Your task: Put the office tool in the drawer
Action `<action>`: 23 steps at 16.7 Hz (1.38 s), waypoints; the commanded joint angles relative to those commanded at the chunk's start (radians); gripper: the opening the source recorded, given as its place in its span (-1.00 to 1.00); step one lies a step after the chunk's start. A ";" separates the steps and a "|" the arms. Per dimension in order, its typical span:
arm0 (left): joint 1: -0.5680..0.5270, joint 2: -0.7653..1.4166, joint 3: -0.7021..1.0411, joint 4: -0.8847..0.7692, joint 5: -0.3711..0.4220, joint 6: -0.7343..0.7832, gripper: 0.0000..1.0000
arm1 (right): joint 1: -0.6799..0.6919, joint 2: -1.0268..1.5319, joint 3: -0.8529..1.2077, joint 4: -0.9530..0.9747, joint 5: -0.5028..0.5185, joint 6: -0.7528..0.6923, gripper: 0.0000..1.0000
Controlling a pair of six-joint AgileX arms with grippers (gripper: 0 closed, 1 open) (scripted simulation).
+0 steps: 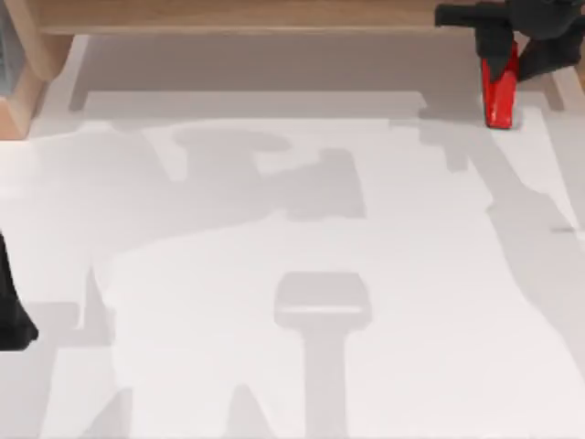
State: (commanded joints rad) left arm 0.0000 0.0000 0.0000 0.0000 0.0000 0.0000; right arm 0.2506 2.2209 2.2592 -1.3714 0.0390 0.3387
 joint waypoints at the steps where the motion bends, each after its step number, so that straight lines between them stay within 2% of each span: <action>1: 0.000 0.000 0.000 0.000 0.000 0.000 1.00 | -0.048 -0.014 0.055 -0.043 0.007 -0.038 -1.00; 7: 0.000 0.000 0.000 0.000 0.000 0.000 1.00 | -0.356 0.032 0.382 -0.287 0.051 -0.320 -1.00; 12: 0.000 0.000 0.000 0.000 0.000 0.000 1.00 | -0.536 0.271 0.589 -0.323 0.039 -0.544 -1.00; 18: 0.000 0.000 0.000 0.000 0.000 0.000 1.00 | -0.624 0.552 0.652 -0.316 -0.012 -0.681 -1.00; 23: 0.000 0.000 0.000 0.000 0.000 0.000 1.00 | -0.622 0.583 0.643 -0.325 -0.017 -0.688 -1.00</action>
State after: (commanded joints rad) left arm 0.0000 0.0000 0.0000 0.0000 0.0000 0.0000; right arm -0.3712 2.8043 2.9024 -1.6965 0.0223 -0.3491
